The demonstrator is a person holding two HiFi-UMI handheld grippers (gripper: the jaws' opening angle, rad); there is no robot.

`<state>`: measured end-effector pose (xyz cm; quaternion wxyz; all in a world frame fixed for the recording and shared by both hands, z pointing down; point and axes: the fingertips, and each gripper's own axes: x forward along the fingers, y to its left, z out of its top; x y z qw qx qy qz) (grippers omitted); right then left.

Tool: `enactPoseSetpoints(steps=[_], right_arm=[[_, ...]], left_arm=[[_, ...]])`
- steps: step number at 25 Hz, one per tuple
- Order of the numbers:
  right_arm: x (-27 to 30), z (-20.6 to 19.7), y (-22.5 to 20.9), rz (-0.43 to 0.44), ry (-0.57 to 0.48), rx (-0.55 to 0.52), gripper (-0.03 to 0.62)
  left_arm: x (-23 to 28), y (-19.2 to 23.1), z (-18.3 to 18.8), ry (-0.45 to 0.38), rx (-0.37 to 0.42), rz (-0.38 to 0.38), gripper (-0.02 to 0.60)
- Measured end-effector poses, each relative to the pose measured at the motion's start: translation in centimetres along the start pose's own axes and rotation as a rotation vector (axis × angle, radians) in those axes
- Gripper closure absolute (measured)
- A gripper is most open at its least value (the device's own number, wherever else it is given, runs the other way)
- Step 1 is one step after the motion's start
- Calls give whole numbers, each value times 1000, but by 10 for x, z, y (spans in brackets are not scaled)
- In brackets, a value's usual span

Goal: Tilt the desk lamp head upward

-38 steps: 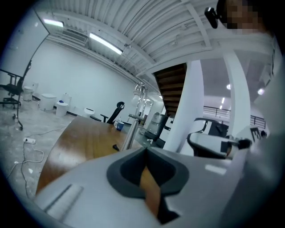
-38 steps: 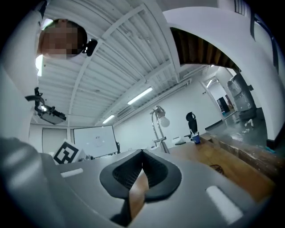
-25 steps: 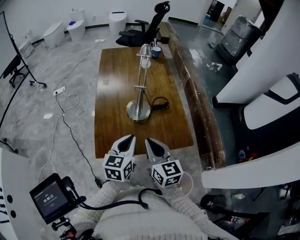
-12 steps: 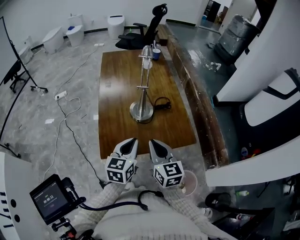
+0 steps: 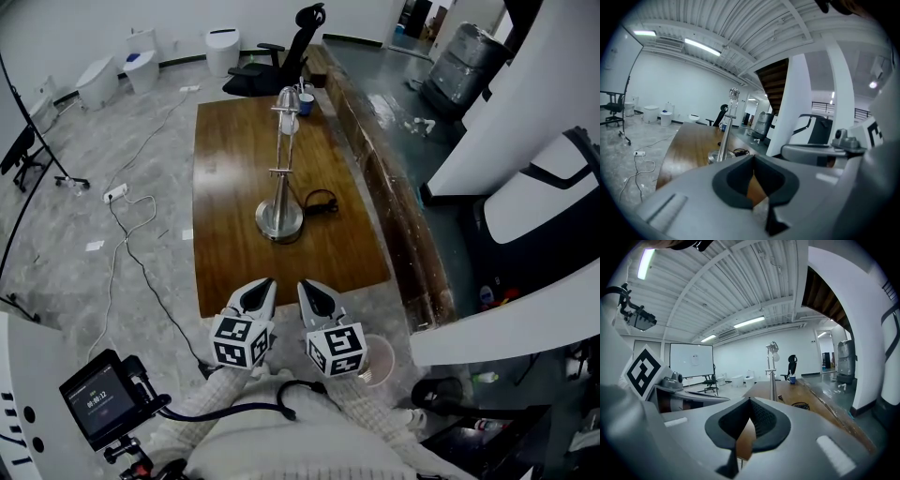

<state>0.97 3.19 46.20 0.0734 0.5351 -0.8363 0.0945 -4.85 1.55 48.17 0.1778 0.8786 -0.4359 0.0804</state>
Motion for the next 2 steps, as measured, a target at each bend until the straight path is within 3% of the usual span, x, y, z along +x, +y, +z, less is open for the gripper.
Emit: enactPoseSetpoints(steps=[2], right_arm=[[0, 0, 2, 1, 3, -14, 595]], left_arm=[[-1, -2, 0, 3, 2, -7, 574]])
